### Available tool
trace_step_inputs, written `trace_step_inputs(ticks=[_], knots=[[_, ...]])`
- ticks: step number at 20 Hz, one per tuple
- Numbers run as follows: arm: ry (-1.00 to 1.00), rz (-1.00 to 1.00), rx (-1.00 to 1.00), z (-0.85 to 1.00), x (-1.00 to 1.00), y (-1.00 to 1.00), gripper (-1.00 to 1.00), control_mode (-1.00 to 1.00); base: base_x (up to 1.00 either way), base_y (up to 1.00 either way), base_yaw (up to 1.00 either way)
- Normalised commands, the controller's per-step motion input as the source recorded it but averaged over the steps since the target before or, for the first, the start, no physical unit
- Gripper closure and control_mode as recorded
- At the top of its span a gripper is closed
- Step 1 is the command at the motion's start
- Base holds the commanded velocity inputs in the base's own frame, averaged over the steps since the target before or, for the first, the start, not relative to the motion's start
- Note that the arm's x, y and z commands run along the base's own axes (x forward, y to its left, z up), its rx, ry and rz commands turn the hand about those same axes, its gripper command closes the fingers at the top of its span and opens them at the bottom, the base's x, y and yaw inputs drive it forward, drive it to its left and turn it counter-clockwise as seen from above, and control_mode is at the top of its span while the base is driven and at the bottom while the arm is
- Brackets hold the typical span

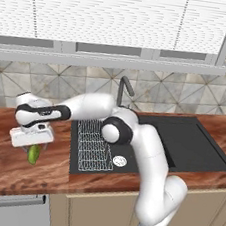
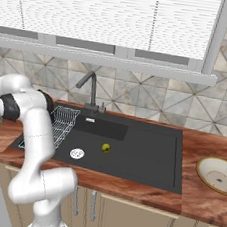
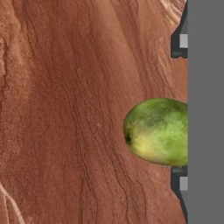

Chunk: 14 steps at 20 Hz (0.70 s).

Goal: Remove the mango and pear from the sink. Then move the bowl and cup from the counter to the sink for washing.

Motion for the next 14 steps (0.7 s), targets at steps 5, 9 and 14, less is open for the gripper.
trace_step_inputs(ticks=[5,9,14], knots=[[-0.15,-0.04,0.03,0.34,-0.09,-0.07,-1.00,-1.00,0.00,0.00,0.00],[-0.20,-0.02,0.07,0.32,-0.14,-0.16,-1.00,-1.00,0.00,0.00,0.00],[-0.19,0.00,0.13,0.32,-0.17,-0.30,-1.00,-1.00,0.00,0.00,0.00]])
